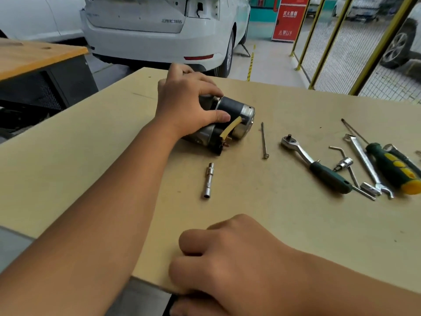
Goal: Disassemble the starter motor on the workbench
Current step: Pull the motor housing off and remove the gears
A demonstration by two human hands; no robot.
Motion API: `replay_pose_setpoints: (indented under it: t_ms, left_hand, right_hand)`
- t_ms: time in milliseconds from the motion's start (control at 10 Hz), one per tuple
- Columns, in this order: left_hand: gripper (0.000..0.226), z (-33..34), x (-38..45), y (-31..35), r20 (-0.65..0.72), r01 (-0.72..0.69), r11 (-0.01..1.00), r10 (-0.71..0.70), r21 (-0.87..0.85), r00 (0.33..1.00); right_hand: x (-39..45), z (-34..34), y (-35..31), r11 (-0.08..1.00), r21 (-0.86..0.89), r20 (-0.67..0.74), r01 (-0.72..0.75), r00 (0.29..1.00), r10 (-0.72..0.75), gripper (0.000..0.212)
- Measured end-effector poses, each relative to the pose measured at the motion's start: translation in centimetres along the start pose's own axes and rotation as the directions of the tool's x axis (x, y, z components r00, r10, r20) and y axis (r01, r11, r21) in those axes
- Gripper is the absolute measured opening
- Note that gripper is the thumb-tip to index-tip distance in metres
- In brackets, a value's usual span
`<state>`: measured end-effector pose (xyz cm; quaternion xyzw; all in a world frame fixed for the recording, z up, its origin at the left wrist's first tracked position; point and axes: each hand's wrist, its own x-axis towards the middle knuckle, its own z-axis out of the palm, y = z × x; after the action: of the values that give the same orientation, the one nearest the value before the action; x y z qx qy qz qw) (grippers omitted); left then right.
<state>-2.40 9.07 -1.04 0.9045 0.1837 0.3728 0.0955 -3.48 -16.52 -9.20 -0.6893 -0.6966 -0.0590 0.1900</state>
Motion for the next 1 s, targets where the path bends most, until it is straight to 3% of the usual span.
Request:
replay_pose_setpoints:
  t_ms: [100,200,300,500,700,800,900,1000]
  left_hand:
    - [0.057,-0.1,0.0,-0.2,0.000,-0.002,1.000,0.002,-0.002,1.000]
    - [0.059,0.0,0.1,-0.2,0.001,-0.009,1.000,0.009,0.005,1.000]
    - [0.062,0.0,0.1,-0.4,-0.004,-0.023,1.000,0.023,0.010,1.000]
    - [0.059,0.0,0.1,-0.3,-0.005,-0.021,1.000,0.021,0.018,1.000]
    - [0.056,-0.1,0.2,-0.1,0.004,-0.014,0.999,0.014,0.037,1.000]
    - [0.053,-0.2,0.2,-0.4,0.028,-0.025,0.999,0.024,0.039,0.999]
    - [0.050,-0.2,0.2,-0.8,-0.036,-0.039,0.998,0.037,-0.044,0.999]
    - [0.066,0.0,0.3,-1.0,-0.158,0.091,0.994,-0.099,-0.062,0.982]
  right_hand:
    - [0.7,-1.1,-0.2,0.982,-0.030,-0.037,0.185,0.982,-0.186,0.029]
    - [2.9,-4.9,2.0,0.896,0.306,-0.097,0.322,0.947,-0.307,0.030]
    - [4.5,-6.5,4.2,0.929,0.342,-0.338,0.144,0.941,-0.022,0.028]
    - [4.5,-5.3,6.8,0.827,0.558,-0.370,-0.067,0.872,0.320,0.027]
    - [4.3,-5.8,6.7,0.804,0.580,-0.385,-0.133,0.825,0.414,0.022]
    - [4.7,-6.2,7.4,0.775,0.586,-0.403,-0.236,0.746,0.531,0.009]
    - [6.3,-6.4,9.4,0.723,0.565,-0.321,-0.397,0.702,0.636,0.034]
    - [9.2,-6.6,11.4,0.617,0.600,-0.122,-0.508,0.705,0.699,0.052]
